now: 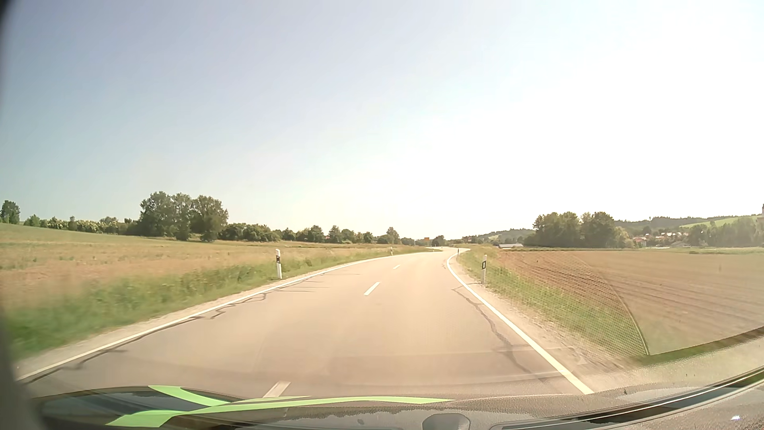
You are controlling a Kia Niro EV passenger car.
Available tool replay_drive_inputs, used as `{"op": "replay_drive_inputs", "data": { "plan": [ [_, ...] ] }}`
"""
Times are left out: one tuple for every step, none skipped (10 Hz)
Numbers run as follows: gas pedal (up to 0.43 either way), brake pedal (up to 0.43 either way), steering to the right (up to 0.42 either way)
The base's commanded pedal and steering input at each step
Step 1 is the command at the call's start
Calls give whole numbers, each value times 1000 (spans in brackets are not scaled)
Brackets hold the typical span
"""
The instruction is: Follow the waypoints while adhering to traffic rules and regulations
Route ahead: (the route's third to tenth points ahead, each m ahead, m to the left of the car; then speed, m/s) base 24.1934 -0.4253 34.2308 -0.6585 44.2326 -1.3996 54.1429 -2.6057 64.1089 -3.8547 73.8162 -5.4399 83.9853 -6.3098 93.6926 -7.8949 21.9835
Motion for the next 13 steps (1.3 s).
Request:
{"op": "replay_drive_inputs", "data": {
  "plan": [
    [157,0,11],
    [189,0,11],
    [197,0,11],
    [197,0,11],
    [197,0,11],
    [177,0,11],
    [157,0,11],
    [130,0,11],
    [118,0,11],
    [110,0,11],
    [110,0,11],
    [98,0,11],
    [98,0,11]
  ]
}}
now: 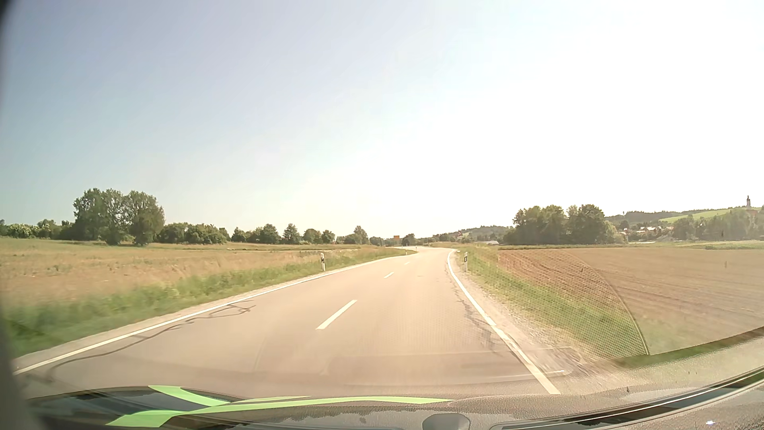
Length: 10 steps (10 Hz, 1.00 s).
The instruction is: Follow the waypoints while adhering to traffic rules and regulations
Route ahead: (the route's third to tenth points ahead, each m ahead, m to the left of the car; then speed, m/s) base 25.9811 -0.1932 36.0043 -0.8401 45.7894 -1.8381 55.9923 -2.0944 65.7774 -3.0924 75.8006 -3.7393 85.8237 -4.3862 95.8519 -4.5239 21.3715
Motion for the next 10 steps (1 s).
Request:
{"op": "replay_drive_inputs", "data": {
  "plan": [
    [98,0,11],
    [87,0,10],
    [87,0,11],
    [67,0,10],
    [59,0,10],
    [47,0,10],
    [39,0,10],
    [28,0,10],
    [28,0,10],
    [28,0,10]
  ]
}}
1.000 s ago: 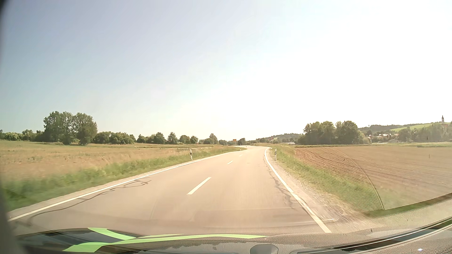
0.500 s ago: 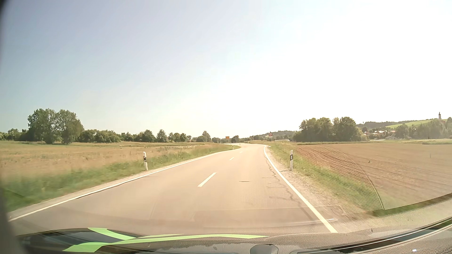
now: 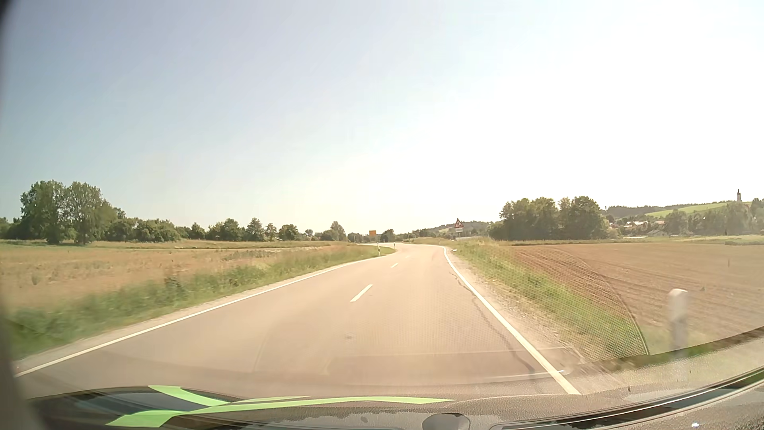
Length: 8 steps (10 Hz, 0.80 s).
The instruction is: Follow the waypoints while adhering to traffic rules and regulations
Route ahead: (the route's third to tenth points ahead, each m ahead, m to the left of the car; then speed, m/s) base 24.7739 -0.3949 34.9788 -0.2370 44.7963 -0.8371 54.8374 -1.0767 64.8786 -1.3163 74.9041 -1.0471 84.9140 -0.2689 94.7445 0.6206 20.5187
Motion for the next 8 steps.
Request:
{"op": "replay_drive_inputs", "data": {
  "plan": [
    [39,0,10],
    [39,0,10],
    [39,0,10],
    [39,0,10],
    [39,0,10],
    [47,0,10],
    [59,0,10],
    [67,0,10]
  ]
}}
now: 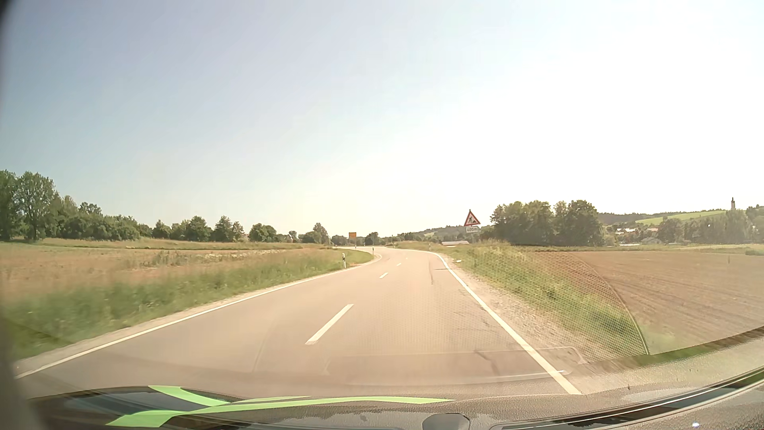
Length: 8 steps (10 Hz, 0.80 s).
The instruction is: Follow the waypoints while adhering to traffic rules and regulations
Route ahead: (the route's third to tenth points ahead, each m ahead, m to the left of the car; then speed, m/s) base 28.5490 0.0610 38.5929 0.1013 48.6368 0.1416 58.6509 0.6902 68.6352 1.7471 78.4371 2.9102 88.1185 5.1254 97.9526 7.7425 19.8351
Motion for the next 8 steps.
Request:
{"op": "replay_drive_inputs", "data": {
  "plan": [
    [79,0,10],
    [87,0,10],
    [87,0,10],
    [87,0,9],
    [87,0,6],
    [87,0,6],
    [87,0,6],
    [79,0,4]
  ]
}}
